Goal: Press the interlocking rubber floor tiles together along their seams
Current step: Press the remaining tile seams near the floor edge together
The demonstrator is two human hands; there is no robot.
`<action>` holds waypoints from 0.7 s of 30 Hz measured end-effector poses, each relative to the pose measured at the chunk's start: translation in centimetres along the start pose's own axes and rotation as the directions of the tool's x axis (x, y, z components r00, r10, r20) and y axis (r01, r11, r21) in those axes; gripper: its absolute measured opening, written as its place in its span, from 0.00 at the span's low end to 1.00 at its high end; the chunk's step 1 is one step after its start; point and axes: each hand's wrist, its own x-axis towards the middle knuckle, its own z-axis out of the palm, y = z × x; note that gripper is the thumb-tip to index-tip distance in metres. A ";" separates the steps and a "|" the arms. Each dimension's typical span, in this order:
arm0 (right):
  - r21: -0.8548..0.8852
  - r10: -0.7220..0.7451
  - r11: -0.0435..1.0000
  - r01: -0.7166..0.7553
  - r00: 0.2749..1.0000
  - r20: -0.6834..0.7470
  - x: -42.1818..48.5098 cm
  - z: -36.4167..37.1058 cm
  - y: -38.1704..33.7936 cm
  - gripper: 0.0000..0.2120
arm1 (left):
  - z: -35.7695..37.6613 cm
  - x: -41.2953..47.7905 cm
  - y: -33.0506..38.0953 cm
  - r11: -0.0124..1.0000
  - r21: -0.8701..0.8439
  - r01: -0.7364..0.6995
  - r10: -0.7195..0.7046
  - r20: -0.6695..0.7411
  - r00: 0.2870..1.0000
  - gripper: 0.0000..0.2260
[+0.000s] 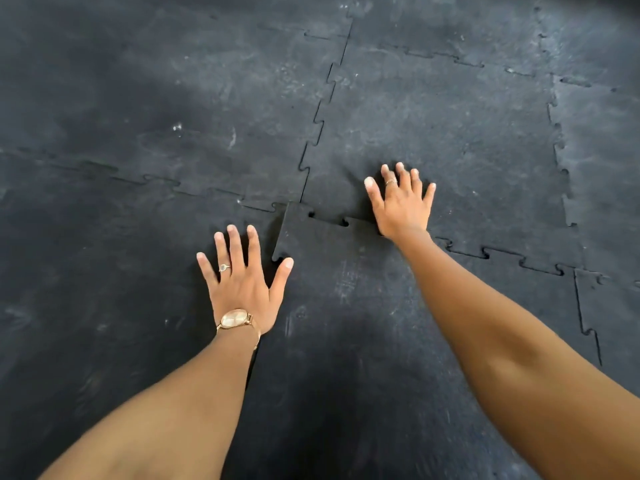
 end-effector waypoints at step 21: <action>0.110 -0.279 0.934 0.339 0.887 -0.367 -0.2 1.1 -13.4 0.32 | -0.2 0.1 -0.1 0.999 -0.046 -0.006 0.006 -0.001 1.000 0.34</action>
